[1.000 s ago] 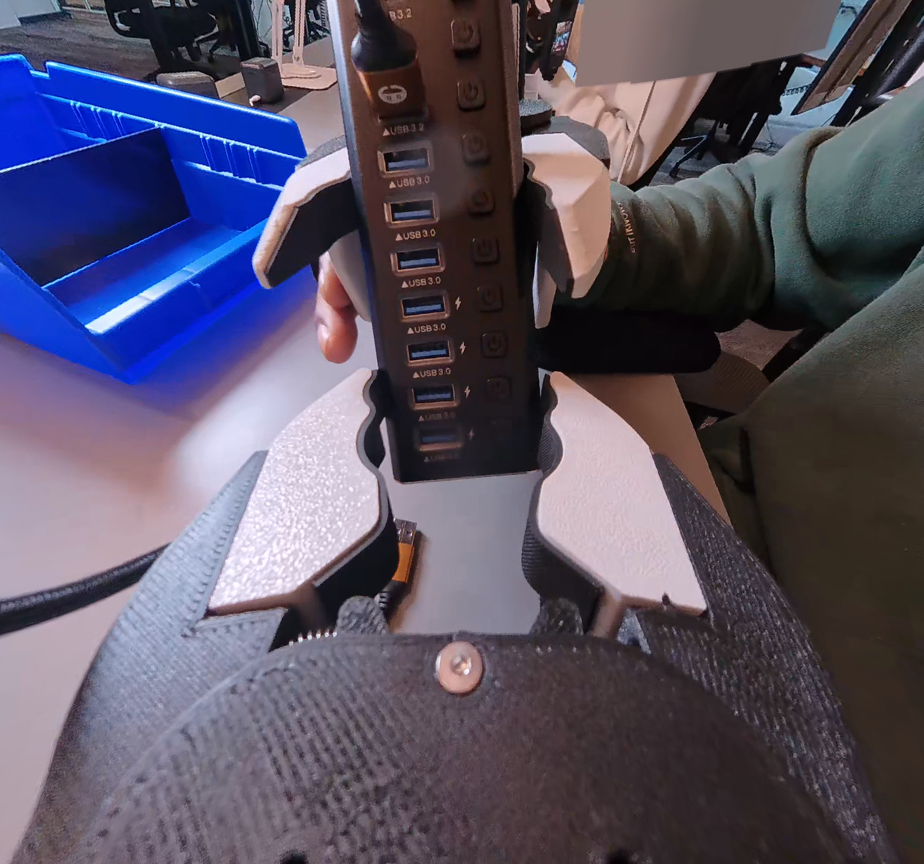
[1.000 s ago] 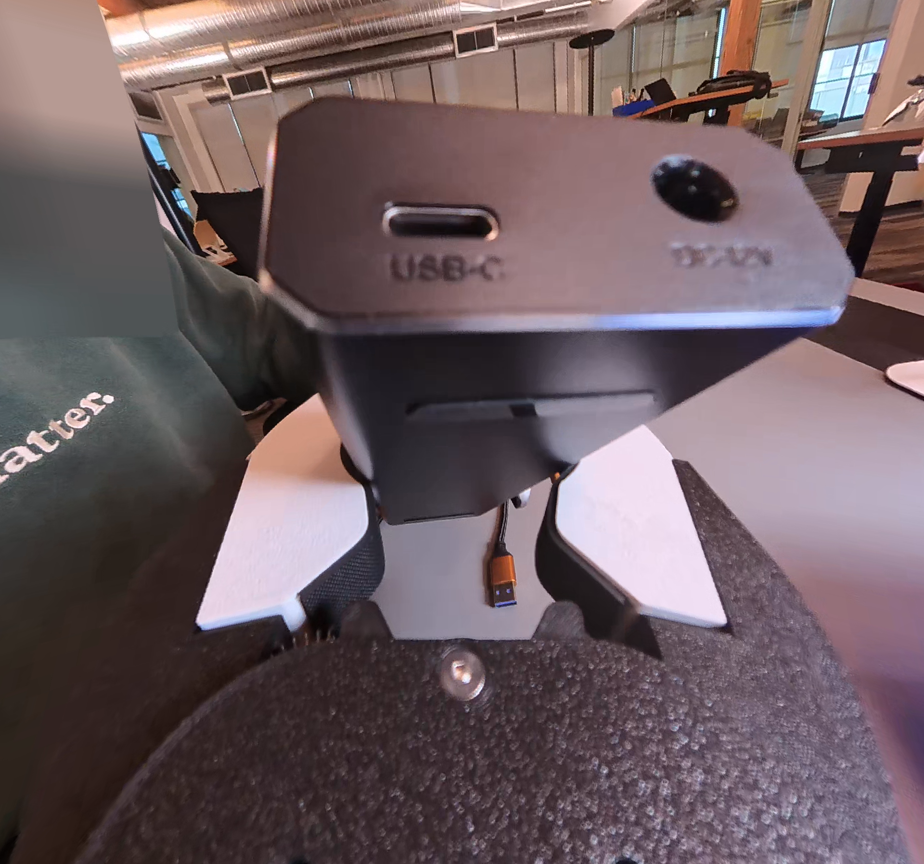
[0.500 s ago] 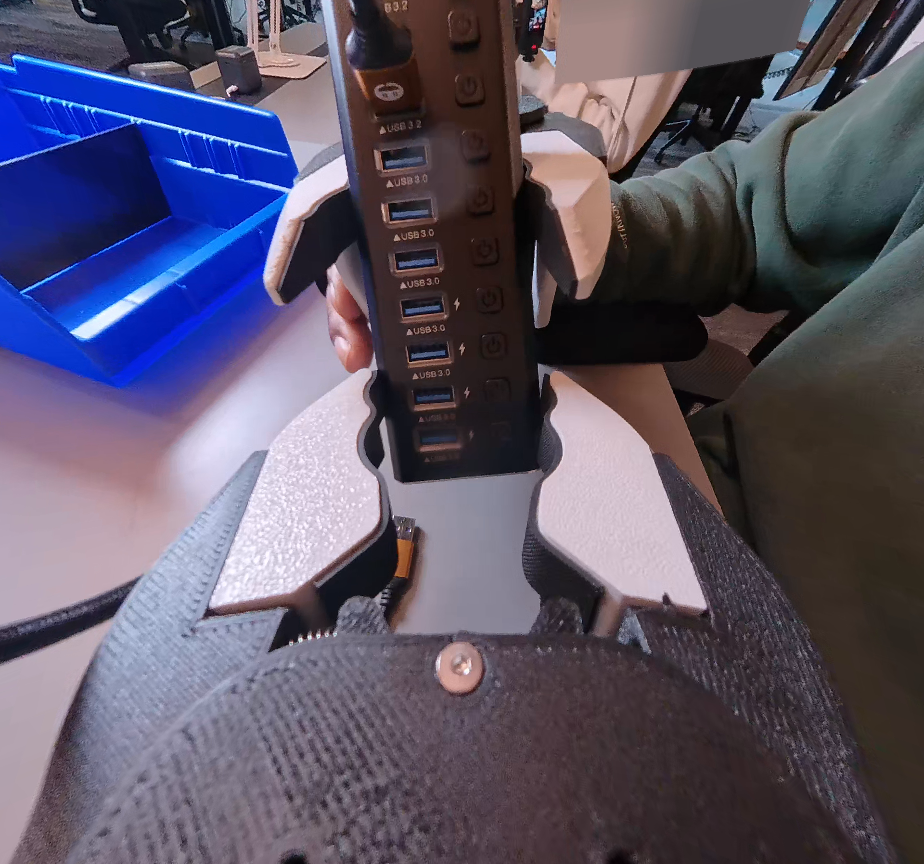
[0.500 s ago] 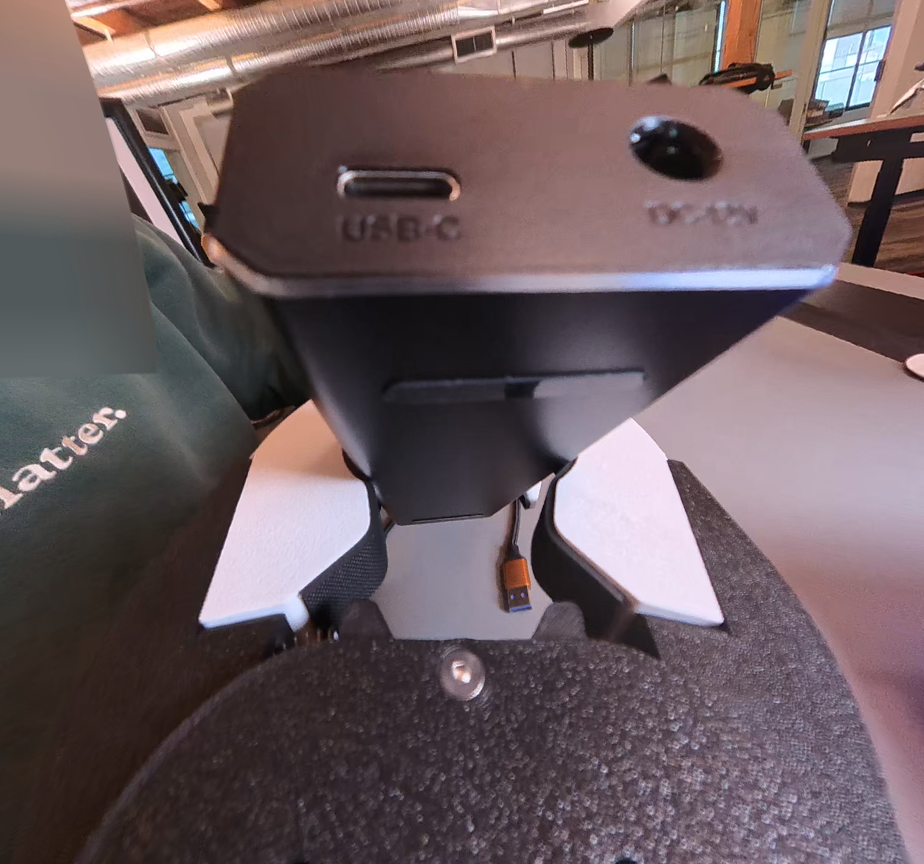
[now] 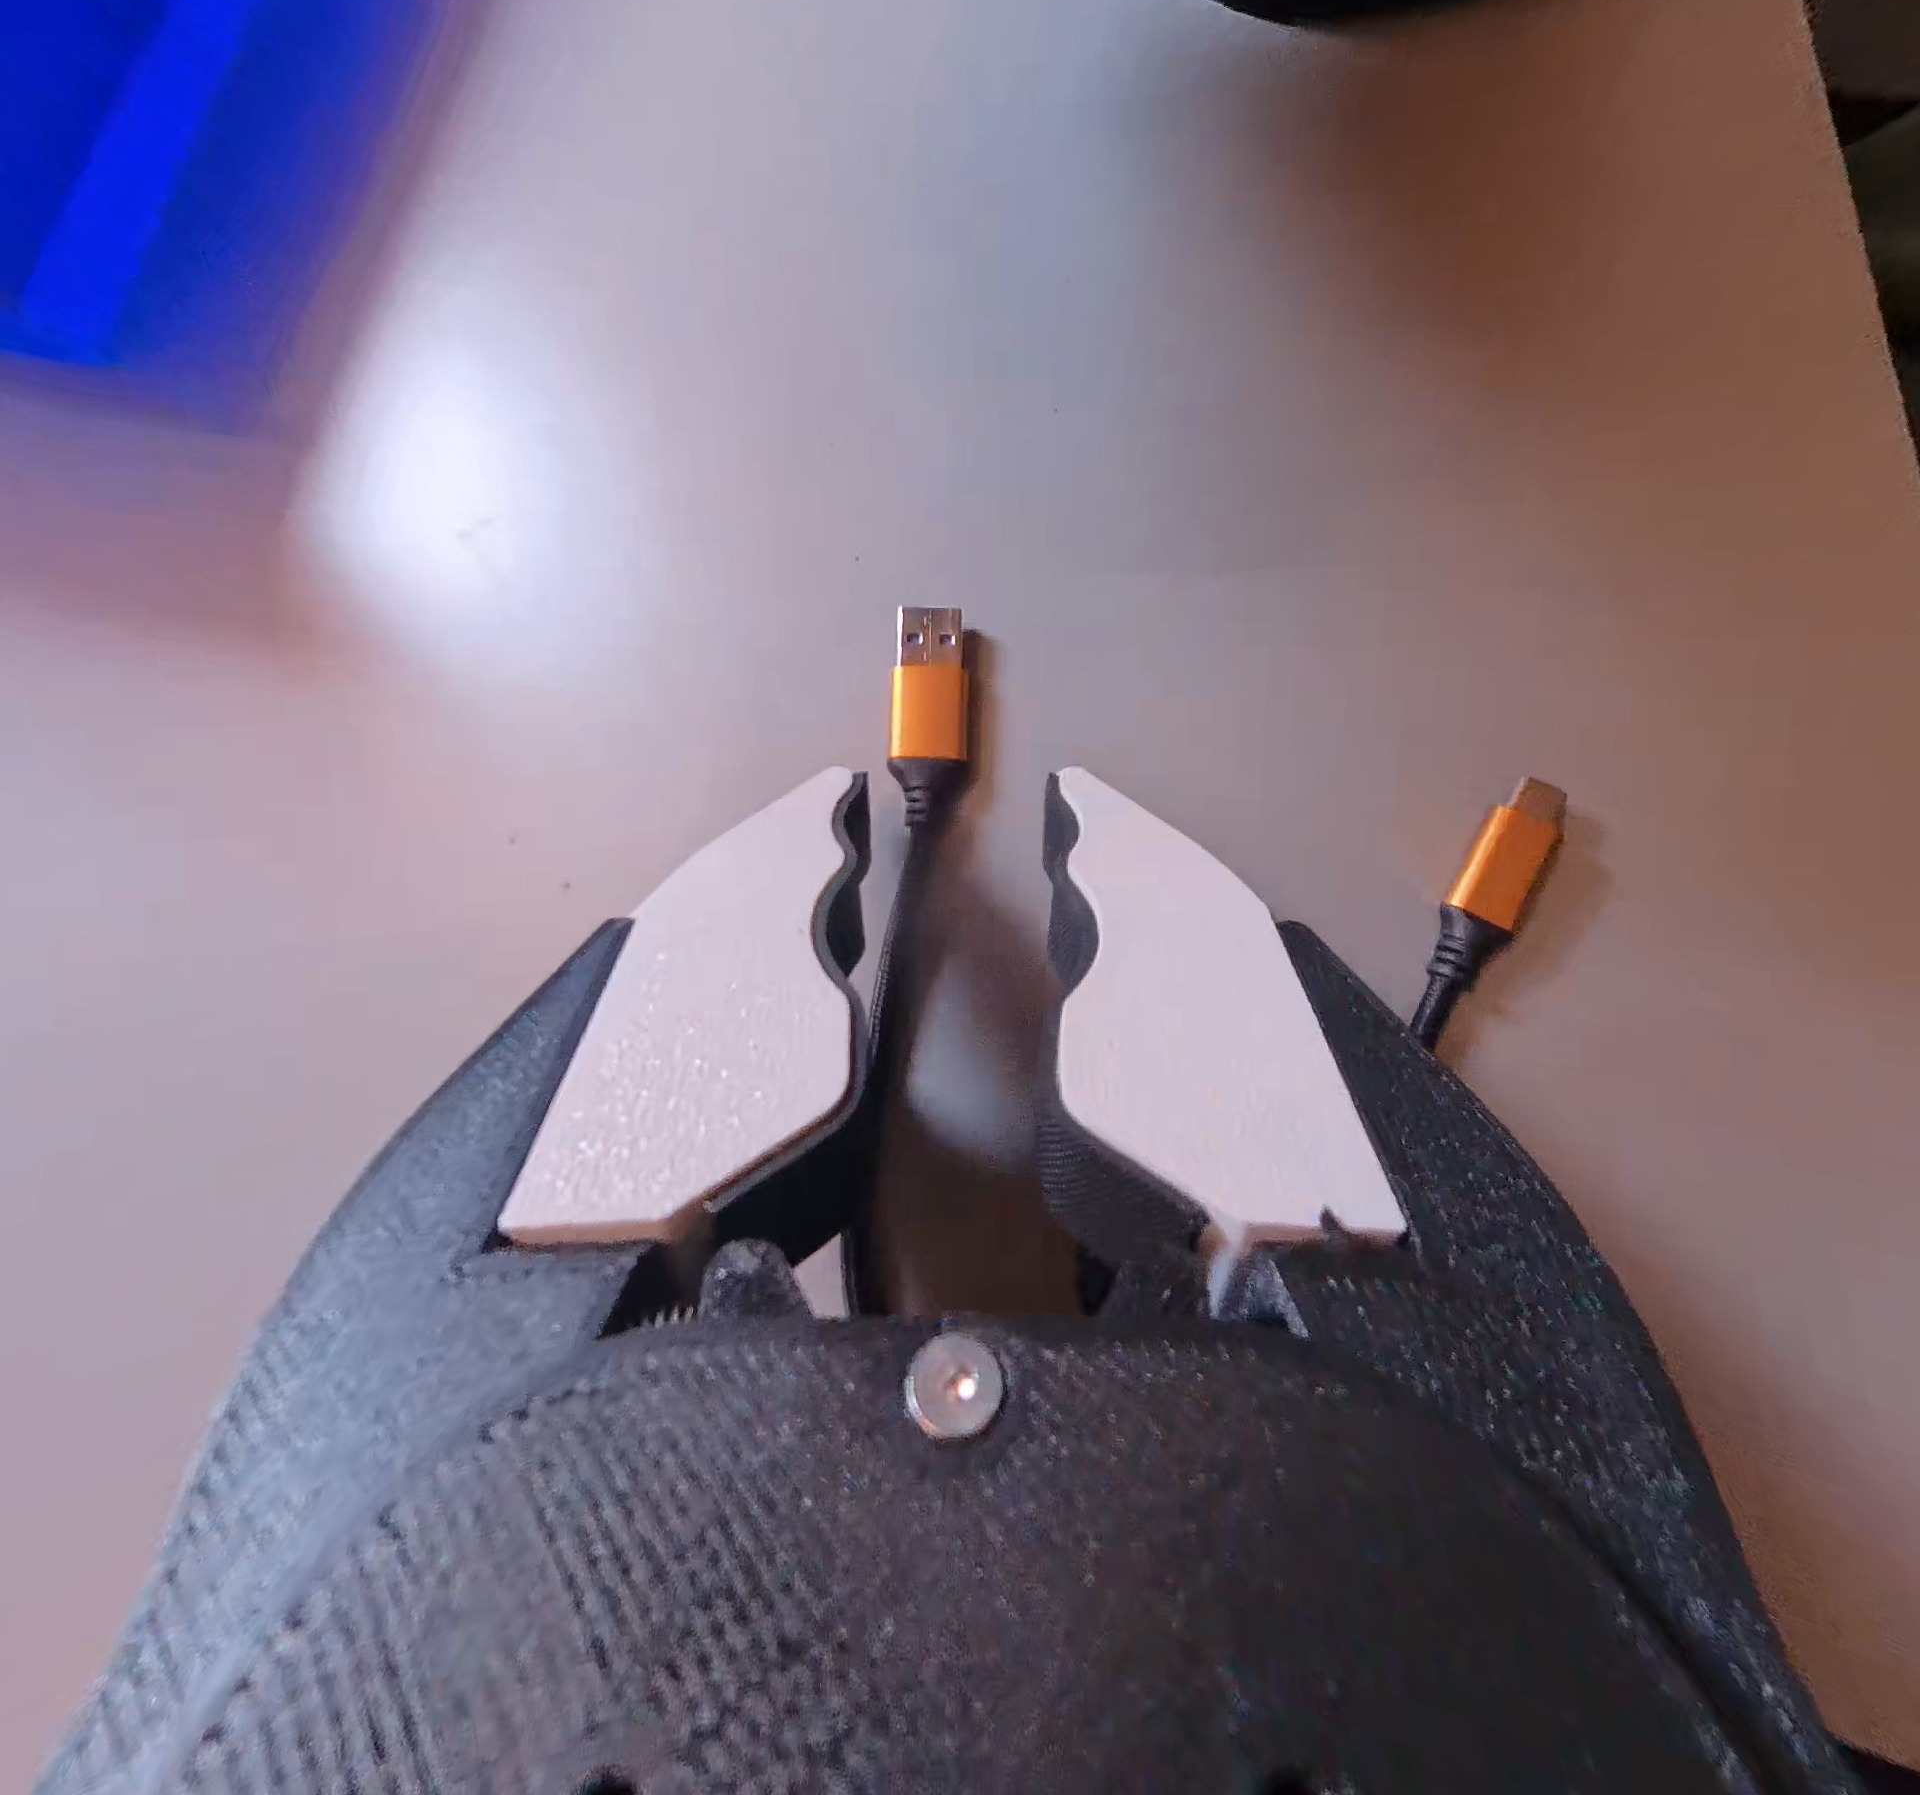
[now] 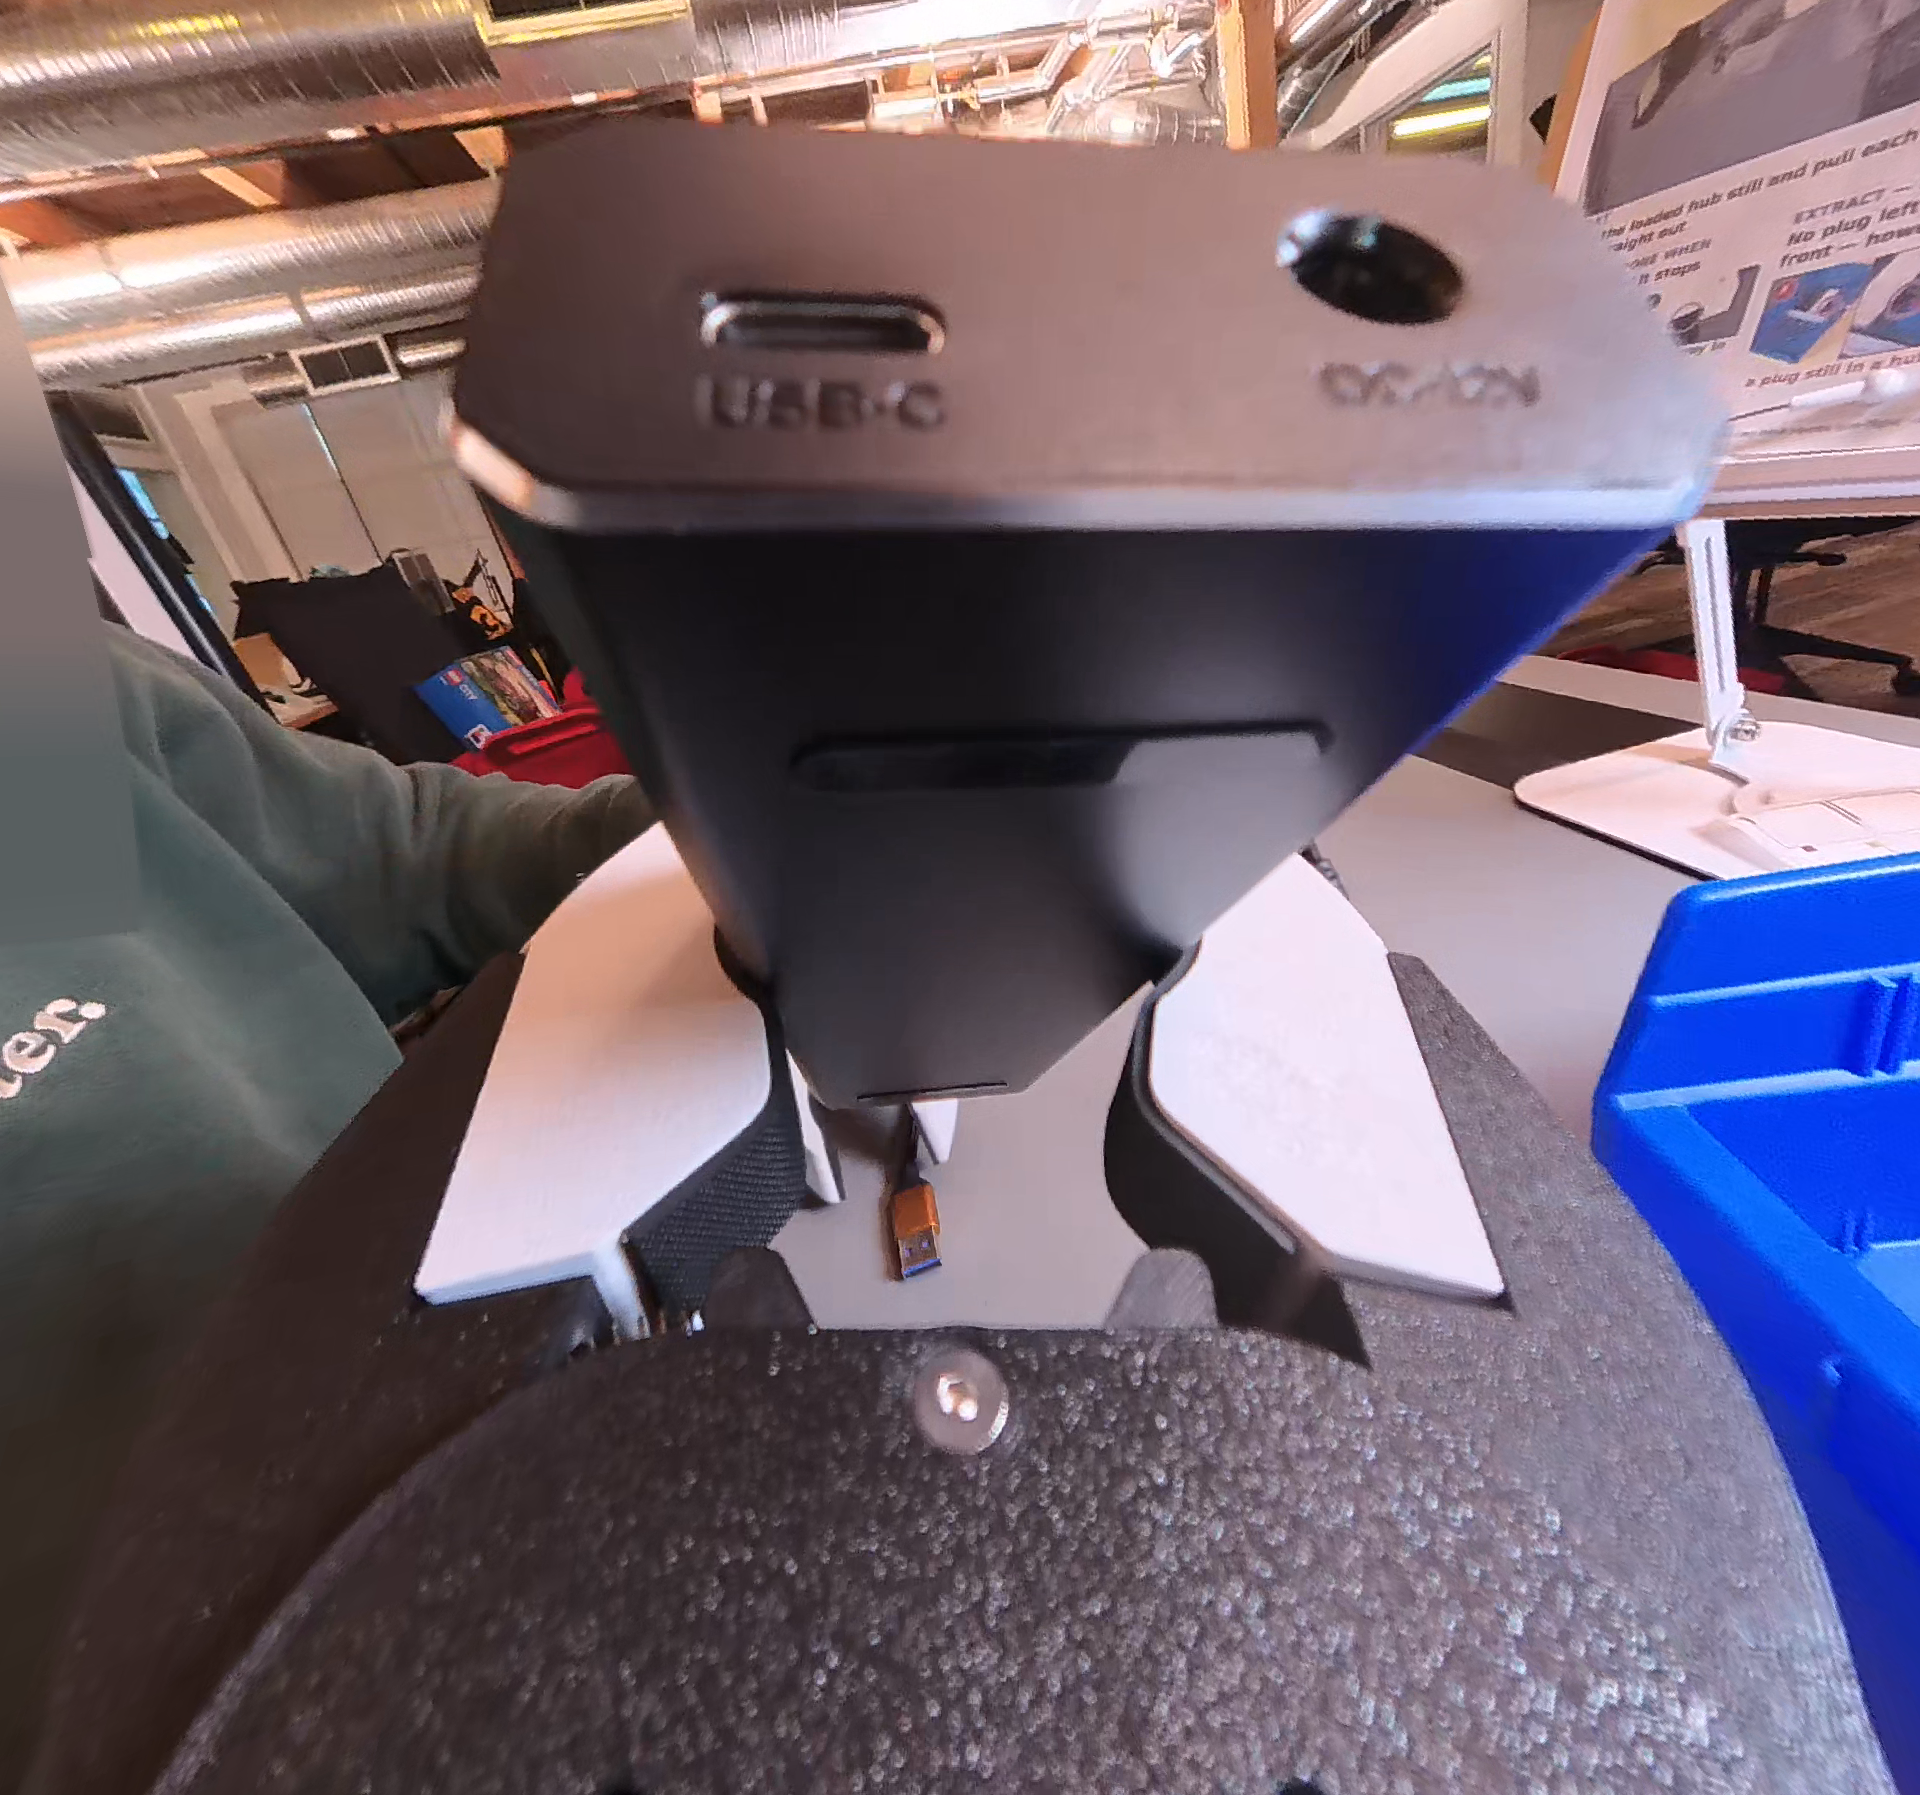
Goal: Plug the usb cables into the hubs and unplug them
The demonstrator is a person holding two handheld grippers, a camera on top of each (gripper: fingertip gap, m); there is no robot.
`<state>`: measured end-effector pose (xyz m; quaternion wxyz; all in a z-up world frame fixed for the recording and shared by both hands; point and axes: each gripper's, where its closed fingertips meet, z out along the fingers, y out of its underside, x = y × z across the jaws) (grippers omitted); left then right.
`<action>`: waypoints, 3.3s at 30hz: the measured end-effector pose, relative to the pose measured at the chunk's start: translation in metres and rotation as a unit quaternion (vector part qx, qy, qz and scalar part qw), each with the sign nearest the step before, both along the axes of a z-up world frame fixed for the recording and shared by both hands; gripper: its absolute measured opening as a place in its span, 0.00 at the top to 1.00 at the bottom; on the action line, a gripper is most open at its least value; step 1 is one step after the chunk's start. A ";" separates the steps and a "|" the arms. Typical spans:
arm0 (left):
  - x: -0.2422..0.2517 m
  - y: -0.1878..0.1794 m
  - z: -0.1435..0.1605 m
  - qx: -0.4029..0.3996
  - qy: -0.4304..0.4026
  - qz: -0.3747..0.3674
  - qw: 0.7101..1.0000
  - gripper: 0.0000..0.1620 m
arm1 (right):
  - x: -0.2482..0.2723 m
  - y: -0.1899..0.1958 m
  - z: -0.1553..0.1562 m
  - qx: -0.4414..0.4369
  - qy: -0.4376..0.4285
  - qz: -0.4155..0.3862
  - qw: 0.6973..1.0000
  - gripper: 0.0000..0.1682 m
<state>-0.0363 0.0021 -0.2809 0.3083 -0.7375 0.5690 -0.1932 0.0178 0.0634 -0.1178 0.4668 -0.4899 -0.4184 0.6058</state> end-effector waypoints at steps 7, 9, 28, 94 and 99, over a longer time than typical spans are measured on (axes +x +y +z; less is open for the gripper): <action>-0.001 0.006 -0.004 0.025 0.026 -0.010 0.999 0.91 | -0.002 -0.003 -0.003 -0.001 -0.008 0.010 1.000 0.57; 0.003 0.007 -0.004 0.042 0.023 -0.012 0.999 0.93 | -0.003 -0.003 -0.004 -0.005 -0.009 0.013 1.000 0.57; 0.023 0.000 0.102 -0.028 -0.174 0.042 0.984 0.96 | -0.029 -0.056 -0.055 0.121 -0.148 0.119 0.974 0.57; 0.025 0.017 0.136 0.096 -0.143 0.037 0.984 0.91 | -0.031 -0.048 -0.055 0.125 -0.175 0.065 0.974 0.57; 0.008 0.015 0.133 0.102 -0.137 0.057 0.984 0.89 | -0.029 -0.042 -0.056 0.121 -0.176 0.050 0.976 0.57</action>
